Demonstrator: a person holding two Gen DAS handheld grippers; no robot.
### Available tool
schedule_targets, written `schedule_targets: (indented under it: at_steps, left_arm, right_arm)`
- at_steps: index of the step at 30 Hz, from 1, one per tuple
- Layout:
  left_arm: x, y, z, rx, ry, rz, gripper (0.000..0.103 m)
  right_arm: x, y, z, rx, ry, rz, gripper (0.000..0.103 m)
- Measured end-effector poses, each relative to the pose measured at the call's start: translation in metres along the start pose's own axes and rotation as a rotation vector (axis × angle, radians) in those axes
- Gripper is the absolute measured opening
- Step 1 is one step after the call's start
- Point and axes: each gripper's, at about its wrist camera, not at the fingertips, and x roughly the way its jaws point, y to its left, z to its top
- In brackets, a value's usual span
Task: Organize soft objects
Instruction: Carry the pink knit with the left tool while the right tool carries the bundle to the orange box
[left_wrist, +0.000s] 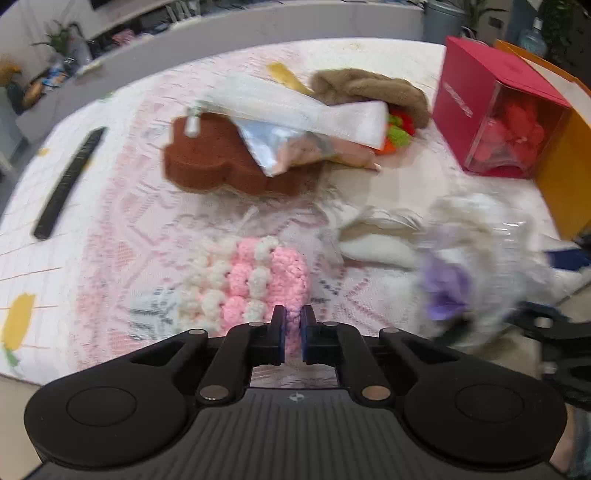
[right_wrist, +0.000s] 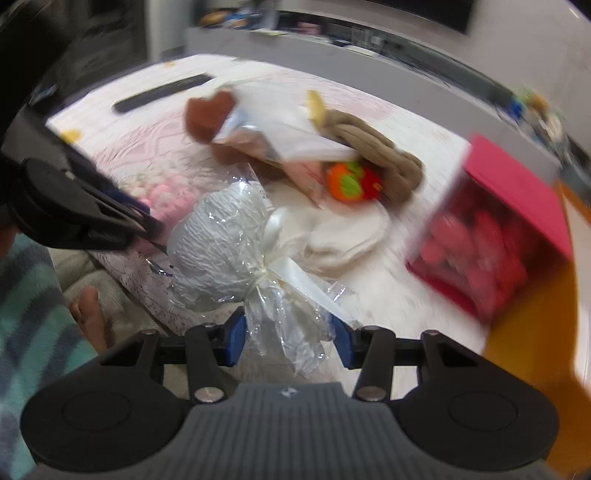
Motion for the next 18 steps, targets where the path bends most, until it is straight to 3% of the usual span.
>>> schedule_targets:
  at_steps: [5, 11, 18]
  left_arm:
    - [-0.034, -0.003, -0.008, -0.004, -0.14, 0.019, 0.008]
    - [-0.079, -0.019, -0.02, -0.014, -0.248, 0.004, 0.007]
    - [-0.127, -0.044, -0.011, 0.008, -0.358, -0.091, 0.007]
  right_arm:
    - [-0.019, -0.011, -0.014, 0.087, -0.022, -0.007, 0.048]
    - [-0.049, -0.025, -0.022, 0.166, -0.09, -0.002, 0.048]
    - [-0.087, -0.046, -0.029, 0.279, -0.139, 0.011, 0.048]
